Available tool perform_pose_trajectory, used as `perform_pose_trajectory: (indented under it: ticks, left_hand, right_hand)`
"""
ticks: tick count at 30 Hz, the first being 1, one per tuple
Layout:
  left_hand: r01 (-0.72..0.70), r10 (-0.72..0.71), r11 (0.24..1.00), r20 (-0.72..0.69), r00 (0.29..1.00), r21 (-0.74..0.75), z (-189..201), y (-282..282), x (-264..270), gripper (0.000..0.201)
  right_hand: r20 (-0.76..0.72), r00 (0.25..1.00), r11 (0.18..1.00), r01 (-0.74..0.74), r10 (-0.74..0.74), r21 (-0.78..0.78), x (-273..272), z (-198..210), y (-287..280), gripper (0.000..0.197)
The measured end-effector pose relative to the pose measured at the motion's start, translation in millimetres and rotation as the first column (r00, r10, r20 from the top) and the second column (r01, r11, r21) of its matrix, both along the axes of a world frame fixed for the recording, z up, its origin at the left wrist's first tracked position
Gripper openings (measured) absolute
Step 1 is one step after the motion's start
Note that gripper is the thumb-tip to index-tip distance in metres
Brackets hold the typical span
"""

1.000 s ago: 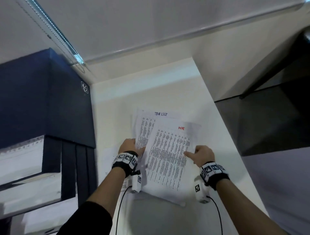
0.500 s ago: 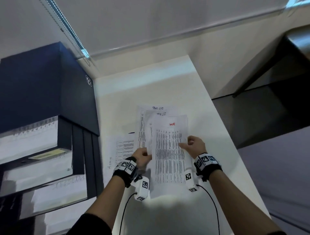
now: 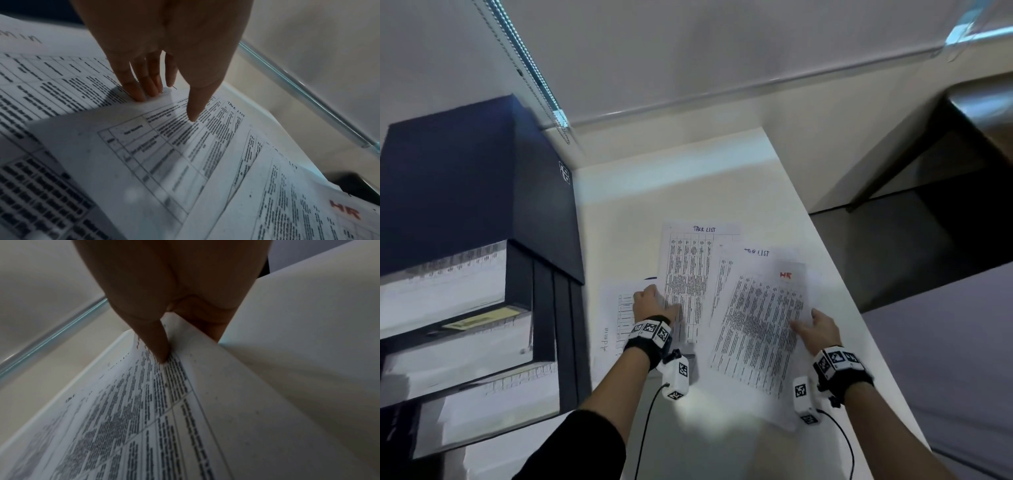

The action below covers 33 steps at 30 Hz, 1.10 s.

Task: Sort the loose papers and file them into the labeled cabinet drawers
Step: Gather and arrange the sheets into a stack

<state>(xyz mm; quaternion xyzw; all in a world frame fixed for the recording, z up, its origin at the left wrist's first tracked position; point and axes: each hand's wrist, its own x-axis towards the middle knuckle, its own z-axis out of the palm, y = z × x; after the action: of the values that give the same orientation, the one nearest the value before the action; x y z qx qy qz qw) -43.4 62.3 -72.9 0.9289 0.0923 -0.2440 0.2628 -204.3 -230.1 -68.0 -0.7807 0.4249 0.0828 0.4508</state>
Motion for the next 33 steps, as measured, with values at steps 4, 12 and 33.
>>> perform_pose_trajectory:
  ticks: [4, 12, 33]
  left_hand:
    - [-0.066, 0.064, 0.994, -0.020, 0.998, -0.087, -7.6, -8.6, 3.7, 0.068]
    - [-0.094, 0.096, 0.995, 0.073, 0.993, -0.034, -7.6, -34.7, 11.9, 0.033]
    - [-0.205, 0.128, 0.837, -0.183, 0.975, -0.508, -8.7, -36.7, 27.8, 0.030]
  right_hand:
    - [-0.016, 1.000, 1.000, -0.013, 0.013, 0.013, 7.9, -1.4, 2.0, 0.025]
    - [-0.082, 0.995, 0.999, -0.054, 0.054, 0.000, 31.4, 0.7, 3.7, 0.039]
    - [-0.125, 0.992, 0.995, 0.034, -0.022, 0.097, 55.1, -30.6, -2.3, 0.020]
